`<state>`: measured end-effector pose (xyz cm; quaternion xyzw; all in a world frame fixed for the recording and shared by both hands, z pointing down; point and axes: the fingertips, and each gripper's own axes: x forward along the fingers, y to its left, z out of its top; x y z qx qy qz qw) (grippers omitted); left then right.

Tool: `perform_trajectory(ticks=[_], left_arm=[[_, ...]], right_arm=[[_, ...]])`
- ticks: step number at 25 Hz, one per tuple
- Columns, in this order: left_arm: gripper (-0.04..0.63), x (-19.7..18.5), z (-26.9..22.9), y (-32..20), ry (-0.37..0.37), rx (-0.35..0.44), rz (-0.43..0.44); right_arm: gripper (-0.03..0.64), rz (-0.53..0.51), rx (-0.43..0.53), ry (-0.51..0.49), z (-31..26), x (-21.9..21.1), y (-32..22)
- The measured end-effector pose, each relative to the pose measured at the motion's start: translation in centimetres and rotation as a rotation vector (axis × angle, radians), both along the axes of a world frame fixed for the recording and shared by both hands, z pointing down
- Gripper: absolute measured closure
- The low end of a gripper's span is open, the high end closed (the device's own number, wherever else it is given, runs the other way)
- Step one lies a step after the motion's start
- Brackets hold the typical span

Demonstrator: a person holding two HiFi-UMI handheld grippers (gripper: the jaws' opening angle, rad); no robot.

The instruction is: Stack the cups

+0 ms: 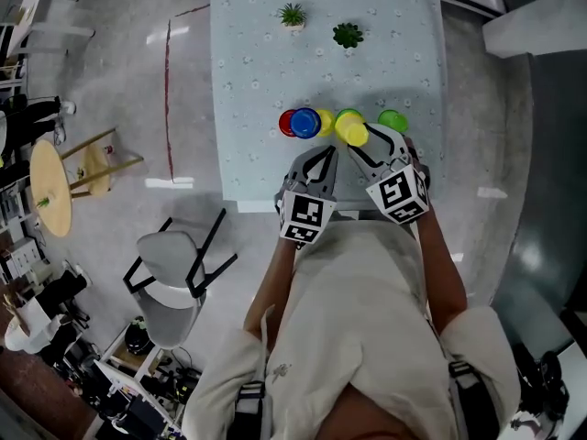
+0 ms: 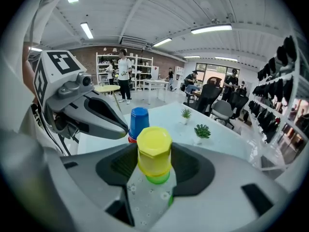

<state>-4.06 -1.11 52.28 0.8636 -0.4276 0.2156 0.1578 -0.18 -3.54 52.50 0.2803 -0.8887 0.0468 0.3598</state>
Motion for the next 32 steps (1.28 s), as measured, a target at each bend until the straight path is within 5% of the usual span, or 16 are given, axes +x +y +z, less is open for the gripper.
perform_trajectory(ticks=[32], left_arm=[[0.580, -0.8, 0.5, -0.9, 0.012, -0.034, -0.024]], right_arm=[[0.351, -0.056, -0.102, 0.000, 1.7, -2.5, -1.6]])
